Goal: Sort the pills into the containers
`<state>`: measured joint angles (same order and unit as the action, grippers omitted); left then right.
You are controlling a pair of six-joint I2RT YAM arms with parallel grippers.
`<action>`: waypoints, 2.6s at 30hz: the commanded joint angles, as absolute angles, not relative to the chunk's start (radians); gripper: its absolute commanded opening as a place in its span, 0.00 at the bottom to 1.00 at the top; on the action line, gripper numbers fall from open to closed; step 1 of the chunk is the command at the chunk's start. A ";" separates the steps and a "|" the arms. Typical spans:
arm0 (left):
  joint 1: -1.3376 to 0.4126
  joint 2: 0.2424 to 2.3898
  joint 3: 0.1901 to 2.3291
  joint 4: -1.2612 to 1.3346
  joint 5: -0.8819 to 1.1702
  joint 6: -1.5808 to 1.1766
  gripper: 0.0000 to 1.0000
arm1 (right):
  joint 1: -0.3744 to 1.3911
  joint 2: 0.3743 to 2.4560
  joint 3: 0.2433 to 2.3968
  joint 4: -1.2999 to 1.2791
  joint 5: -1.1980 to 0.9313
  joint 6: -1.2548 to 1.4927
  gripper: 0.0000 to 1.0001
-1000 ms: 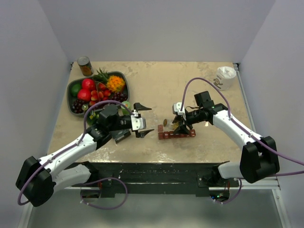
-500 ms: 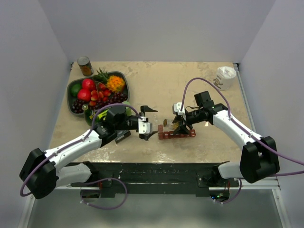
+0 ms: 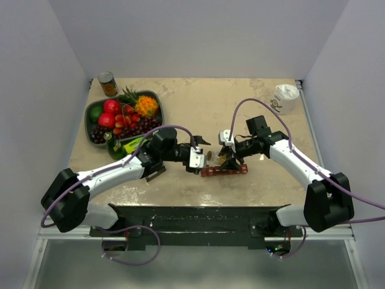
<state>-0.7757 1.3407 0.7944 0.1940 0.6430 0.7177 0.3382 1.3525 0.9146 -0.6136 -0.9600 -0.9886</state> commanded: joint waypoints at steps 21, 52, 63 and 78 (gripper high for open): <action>-0.788 1.405 0.920 0.178 0.690 0.195 0.00 | 0.334 1.330 0.945 -0.598 -0.968 -0.985 0.00; -0.641 1.347 0.812 0.250 0.701 -0.805 0.11 | 0.331 1.335 0.946 -0.583 -0.968 -0.962 0.00; -0.600 1.347 0.828 -0.228 0.379 -0.450 0.11 | 0.313 1.324 0.950 -0.587 -0.977 -0.959 0.00; -0.597 1.491 0.781 -0.345 0.130 -0.330 0.22 | 0.299 1.325 0.951 -0.588 -0.982 -0.959 0.00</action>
